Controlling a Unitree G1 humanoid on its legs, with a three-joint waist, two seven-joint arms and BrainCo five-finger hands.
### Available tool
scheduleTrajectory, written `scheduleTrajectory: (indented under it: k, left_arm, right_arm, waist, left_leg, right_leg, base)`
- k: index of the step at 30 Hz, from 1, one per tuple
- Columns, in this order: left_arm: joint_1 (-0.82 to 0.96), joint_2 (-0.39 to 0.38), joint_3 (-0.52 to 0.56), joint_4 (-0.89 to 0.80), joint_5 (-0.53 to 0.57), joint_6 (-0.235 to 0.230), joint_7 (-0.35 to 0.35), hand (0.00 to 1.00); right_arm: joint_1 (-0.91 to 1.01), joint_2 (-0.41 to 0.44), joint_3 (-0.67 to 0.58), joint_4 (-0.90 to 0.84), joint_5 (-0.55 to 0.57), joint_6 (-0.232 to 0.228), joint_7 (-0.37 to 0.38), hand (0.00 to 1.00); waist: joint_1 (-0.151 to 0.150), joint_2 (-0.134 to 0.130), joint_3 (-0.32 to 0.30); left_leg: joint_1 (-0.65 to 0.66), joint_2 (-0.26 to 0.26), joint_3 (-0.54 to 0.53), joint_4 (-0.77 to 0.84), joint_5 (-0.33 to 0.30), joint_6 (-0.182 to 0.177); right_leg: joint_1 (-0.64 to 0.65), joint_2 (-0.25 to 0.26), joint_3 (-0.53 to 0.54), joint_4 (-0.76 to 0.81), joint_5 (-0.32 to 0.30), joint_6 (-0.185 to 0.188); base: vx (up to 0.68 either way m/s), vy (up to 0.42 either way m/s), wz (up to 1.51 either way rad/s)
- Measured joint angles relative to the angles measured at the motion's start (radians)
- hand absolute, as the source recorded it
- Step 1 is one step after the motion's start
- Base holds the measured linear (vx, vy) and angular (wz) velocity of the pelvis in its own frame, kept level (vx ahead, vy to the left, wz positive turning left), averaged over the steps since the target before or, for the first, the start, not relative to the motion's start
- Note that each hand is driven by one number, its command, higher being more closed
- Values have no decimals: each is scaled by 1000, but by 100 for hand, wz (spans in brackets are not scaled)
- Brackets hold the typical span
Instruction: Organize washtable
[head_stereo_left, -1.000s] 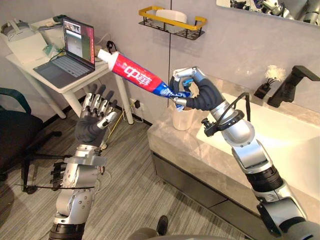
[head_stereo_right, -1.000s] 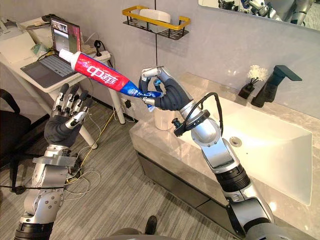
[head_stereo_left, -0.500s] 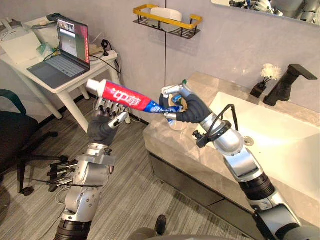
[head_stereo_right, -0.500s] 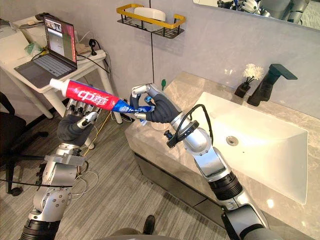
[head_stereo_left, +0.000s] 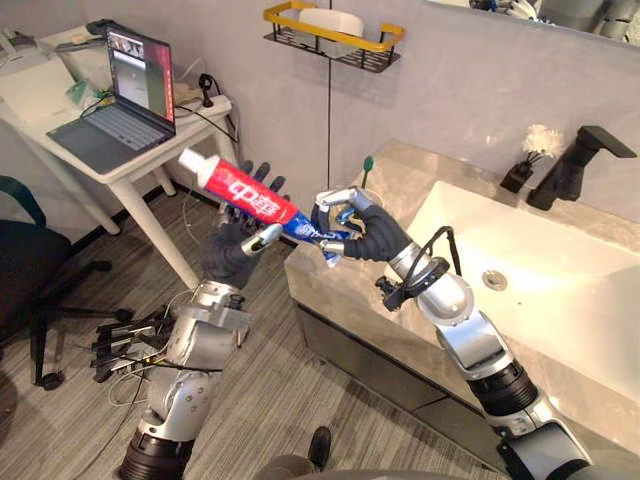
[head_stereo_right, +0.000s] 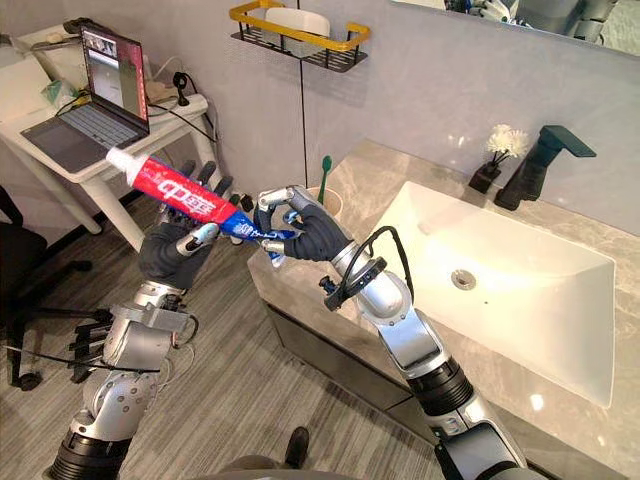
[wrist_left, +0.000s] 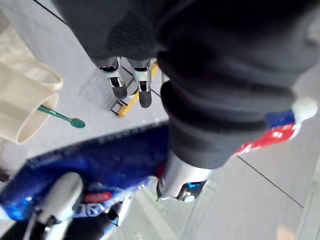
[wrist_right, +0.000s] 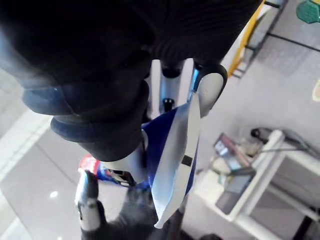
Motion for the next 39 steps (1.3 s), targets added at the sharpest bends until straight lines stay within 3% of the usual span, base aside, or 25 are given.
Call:
scheduleTrajectory:
  k: [11,12,28,29,34,39]
  left_arm:
    - [-26,-1,-15,-1,-2,3,2,0]
    - [-26,-1,-15,-1,-2,3,1,100]
    - [-26,-12,-18,0,-17,15,0,100]
    - [-26,-13,-18,0,-17,16,-1,100]
    - [-26,-11,-6,6,5,20,2,100]
    - [-50,4,63,9,53,17,17,100]
  right_arm:
    - [54,28,20,8,-2,3,18,100]
    - [59,30,18,9,-2,3,19,100]
    - [105,95,16,30,-10,20,19,100]
    - [109,98,16,30,-10,20,20,0]
    - [163,120,-1,30,-5,21,20,0]
    - [233,148,-116,29,32,35,2,0]
  waist:
    - [-3,-3,-2]
    - [-3,-3,-2]
    - [-9,-13,-9]
    - [-10,-13,-9]
    - [-27,-18,-17]
    - [-32,-16,-19]
  left_leg:
    - [-9,3,11,0,0,0]
    - [-8,3,11,0,0,0]
    - [0,18,63,0,0,0]
    - [1,19,64,0,0,0]
    - [5,26,76,-1,-4,-5]
    - [10,33,98,-1,-5,-6]
  right_leg:
    - [-14,1,12,0,2,-3]
    - [-14,1,12,0,2,-3]
    - [-31,8,67,-2,16,-12]
    - [-31,9,68,-2,16,-13]
    - [-31,17,76,-17,23,-24]
    - [-32,21,96,-23,30,-30]
  base:
    - [0,-7,-3]
    - [0,0,0]
    - [-10,-4,-10]
    - [-27,-12,-7]
    - [-19,-12,-8]
    - [-4,-5,-13]
